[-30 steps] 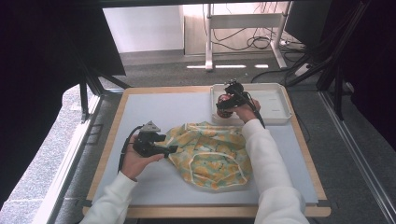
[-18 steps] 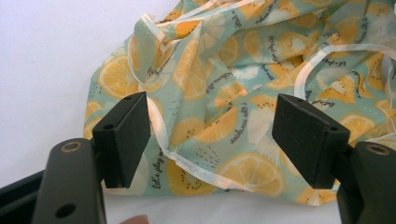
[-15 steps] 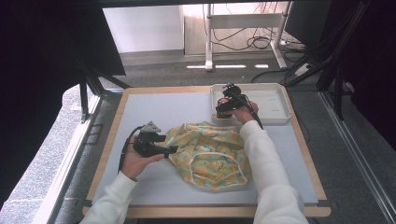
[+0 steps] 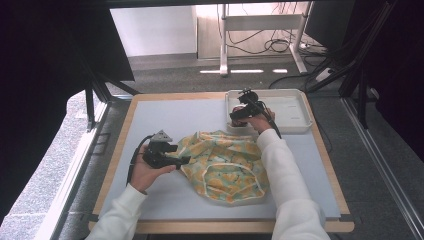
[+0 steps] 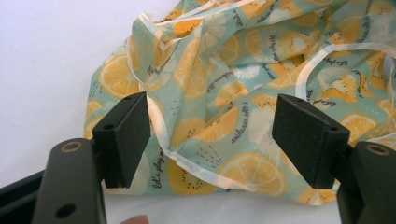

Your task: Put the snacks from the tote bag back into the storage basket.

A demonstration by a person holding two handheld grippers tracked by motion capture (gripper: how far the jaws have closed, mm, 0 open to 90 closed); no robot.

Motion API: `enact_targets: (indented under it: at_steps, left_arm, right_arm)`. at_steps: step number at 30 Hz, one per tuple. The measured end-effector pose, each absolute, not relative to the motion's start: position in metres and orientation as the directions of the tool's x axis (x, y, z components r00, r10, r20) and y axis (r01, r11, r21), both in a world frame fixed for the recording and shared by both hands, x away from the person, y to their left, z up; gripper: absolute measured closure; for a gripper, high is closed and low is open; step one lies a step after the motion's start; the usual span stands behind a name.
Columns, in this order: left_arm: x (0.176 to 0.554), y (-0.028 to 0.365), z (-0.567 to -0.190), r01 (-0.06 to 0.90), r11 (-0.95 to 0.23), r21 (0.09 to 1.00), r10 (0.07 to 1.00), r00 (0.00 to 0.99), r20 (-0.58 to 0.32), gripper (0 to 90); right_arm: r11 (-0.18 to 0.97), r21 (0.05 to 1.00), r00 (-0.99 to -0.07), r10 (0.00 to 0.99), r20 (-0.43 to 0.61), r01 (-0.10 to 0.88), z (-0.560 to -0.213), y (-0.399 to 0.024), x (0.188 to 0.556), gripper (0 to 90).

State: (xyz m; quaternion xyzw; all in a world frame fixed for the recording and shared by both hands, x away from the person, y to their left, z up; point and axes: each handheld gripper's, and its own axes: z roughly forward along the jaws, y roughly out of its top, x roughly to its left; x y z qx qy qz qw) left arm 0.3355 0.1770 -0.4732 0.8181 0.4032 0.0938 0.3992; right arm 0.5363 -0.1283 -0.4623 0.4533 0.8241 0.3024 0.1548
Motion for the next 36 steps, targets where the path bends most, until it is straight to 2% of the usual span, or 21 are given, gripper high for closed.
enact_targets:
  at_steps: [9,19,26,36]
  left_arm:
    - [0.336,0.179,-0.473,0.586,-0.353,0.729,0.736,0.655,-0.17,28.1]
    - [0.34,0.176,-0.472,0.579,-0.355,0.734,0.729,0.663,-0.17,28.1]
    - [0.341,0.173,-0.477,0.584,-0.365,0.725,0.726,0.666,-0.172,28.1]
    - [0.341,0.174,-0.476,0.585,-0.362,0.726,0.728,0.663,-0.171,28.1]
  right_arm:
    - [0.367,0.688,-0.543,0.838,0.047,0.626,-0.442,-0.136,0.524,17.3]
    - [0.363,0.72,-0.578,0.813,0.065,0.592,-0.426,-0.137,0.512,20.8]
    - [0.335,0.758,-0.62,0.776,0.115,0.559,-0.412,-0.145,0.492,23.2]
    - [0.357,0.792,-0.69,0.716,0.108,0.495,-0.395,-0.154,0.454,23.5]
